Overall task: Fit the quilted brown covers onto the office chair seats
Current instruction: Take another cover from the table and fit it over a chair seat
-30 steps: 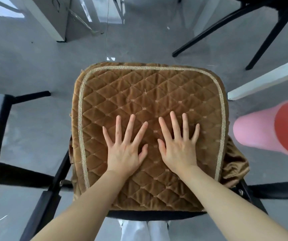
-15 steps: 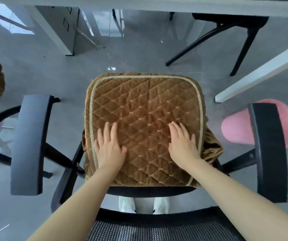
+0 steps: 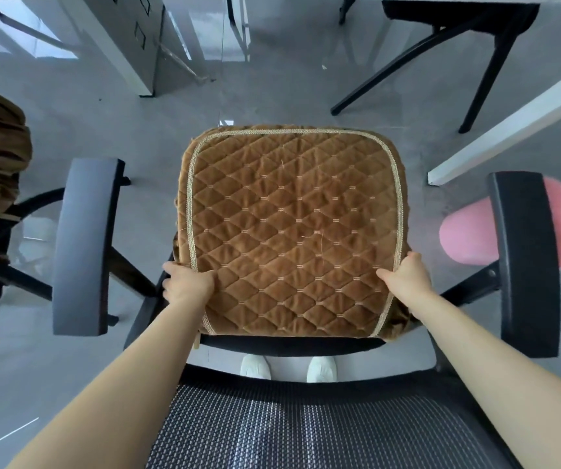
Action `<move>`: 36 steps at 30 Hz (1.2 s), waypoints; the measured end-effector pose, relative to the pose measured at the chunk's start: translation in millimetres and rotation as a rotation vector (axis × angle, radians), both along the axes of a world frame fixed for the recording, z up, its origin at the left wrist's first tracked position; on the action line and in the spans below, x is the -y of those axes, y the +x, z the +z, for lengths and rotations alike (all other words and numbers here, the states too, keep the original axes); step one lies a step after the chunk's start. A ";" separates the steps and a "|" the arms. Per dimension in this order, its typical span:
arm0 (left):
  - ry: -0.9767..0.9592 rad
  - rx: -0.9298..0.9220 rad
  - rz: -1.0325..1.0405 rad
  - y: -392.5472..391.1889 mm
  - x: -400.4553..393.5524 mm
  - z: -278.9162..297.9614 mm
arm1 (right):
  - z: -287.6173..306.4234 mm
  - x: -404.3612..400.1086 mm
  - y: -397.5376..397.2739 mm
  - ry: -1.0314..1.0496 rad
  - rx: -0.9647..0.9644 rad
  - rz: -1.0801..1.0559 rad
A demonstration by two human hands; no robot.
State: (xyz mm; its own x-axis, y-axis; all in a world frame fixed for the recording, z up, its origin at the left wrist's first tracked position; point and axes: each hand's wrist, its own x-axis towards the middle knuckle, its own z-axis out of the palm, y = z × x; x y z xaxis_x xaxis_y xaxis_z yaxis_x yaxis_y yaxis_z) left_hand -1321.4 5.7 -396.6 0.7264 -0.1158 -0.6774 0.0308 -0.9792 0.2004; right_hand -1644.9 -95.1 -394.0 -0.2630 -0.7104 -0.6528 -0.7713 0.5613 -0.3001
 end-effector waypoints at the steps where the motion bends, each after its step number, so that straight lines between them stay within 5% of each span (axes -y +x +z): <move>1: 0.031 0.013 -0.027 -1.0 -0.7 0.7 | 1.1 1.1 0.0 0.000 -0.038 0.051; 13: 0.306 0.000 -0.437 -7.6 -24.4 16.7 | 17.7 -15.4 2.3 0.212 -0.347 0.347; 16: 0.169 0.064 -0.551 -4.0 -4.8 21.5 | 19.4 10.5 10.2 0.178 -0.279 0.309; 20: -0.060 0.061 -0.432 14.9 34.0 16.8 | 18.9 57.5 24.2 0.090 -0.200 0.168; 27: -0.181 -0.068 -0.105 41.9 63.9 3.0 | 5.1 95.4 37.2 0.123 -0.066 -0.133; 36: -0.132 0.010 -0.119 29.8 43.8 13.9 | 14.6 80.5 26.2 0.102 -0.210 0.103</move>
